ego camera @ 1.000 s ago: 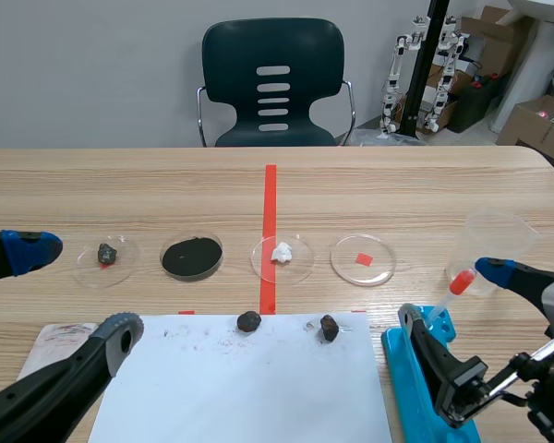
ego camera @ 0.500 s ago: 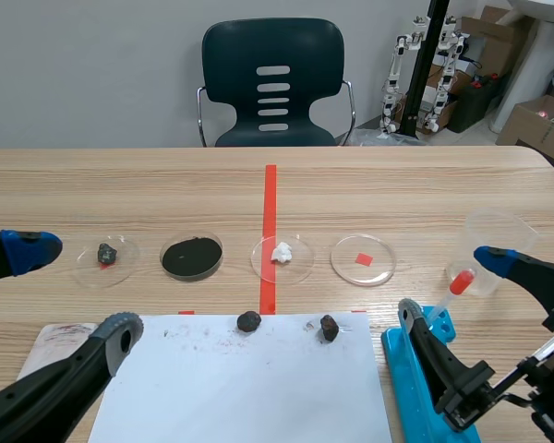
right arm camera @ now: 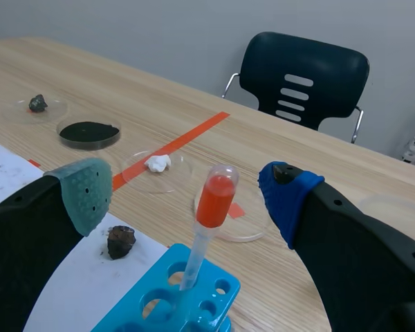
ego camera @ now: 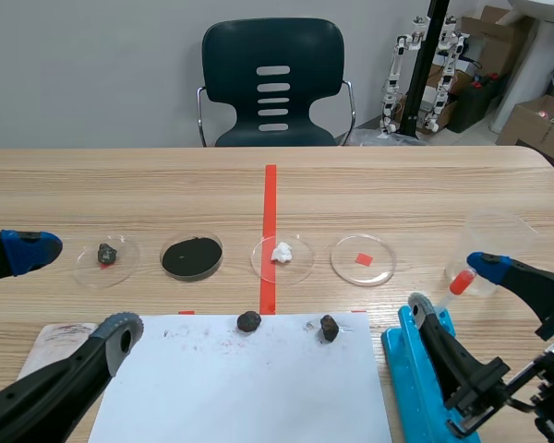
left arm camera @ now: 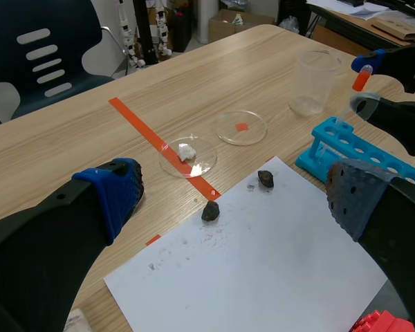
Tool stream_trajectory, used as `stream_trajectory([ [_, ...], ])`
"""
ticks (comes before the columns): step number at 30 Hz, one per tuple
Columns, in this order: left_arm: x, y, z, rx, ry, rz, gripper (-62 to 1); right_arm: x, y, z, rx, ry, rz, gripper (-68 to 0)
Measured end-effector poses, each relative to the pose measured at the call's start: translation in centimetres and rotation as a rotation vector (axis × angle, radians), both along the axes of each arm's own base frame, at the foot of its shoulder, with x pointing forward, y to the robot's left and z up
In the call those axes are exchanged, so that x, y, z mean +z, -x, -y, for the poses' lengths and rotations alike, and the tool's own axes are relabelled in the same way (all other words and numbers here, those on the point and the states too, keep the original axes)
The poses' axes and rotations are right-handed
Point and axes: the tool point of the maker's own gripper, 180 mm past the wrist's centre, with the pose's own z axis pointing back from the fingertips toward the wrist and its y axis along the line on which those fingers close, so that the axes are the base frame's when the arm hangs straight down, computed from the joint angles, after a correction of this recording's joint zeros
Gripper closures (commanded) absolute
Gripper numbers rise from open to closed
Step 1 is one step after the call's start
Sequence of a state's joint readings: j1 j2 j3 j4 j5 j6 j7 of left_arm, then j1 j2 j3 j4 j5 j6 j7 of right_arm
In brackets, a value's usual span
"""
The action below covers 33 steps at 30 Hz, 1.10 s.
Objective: Pick up the dropper by the top with the right hand
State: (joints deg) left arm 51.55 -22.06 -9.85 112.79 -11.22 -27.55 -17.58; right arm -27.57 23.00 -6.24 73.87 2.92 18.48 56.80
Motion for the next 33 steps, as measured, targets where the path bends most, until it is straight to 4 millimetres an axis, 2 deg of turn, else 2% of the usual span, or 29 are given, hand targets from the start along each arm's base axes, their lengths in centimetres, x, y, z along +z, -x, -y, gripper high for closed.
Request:
stream_trajectory([
  [7, 0.0, 0.0, 0.0, 0.0, 0.0, 0.0, -55.9, -0.9, 0.5, 0.5, -0.011, -0.004, -0.02, -43.4],
  [10, 0.0, 0.0, 0.0, 0.0, 0.0, 0.0, -55.9, -0.8, 0.8, 0.8, -0.014, -0.019, -0.007, -40.8],
  [18, 0.0, 0.0, 0.0, 0.0, 0.0, 0.0, -55.9, -1.6, 0.7, 0.9, -0.027, 0.008, -0.035, -40.8],
  [31, 0.0, 0.0, 0.0, 0.0, 0.0, 0.0, -55.9, -1.1, 0.0, 0.9, -0.024, 0.008, -0.011, -40.7],
  [33, 0.0, 0.0, 0.0, 0.0, 0.0, 0.0, -55.9, -1.0, -0.1, 0.9, -0.024, 0.008, -0.007, -37.7],
])
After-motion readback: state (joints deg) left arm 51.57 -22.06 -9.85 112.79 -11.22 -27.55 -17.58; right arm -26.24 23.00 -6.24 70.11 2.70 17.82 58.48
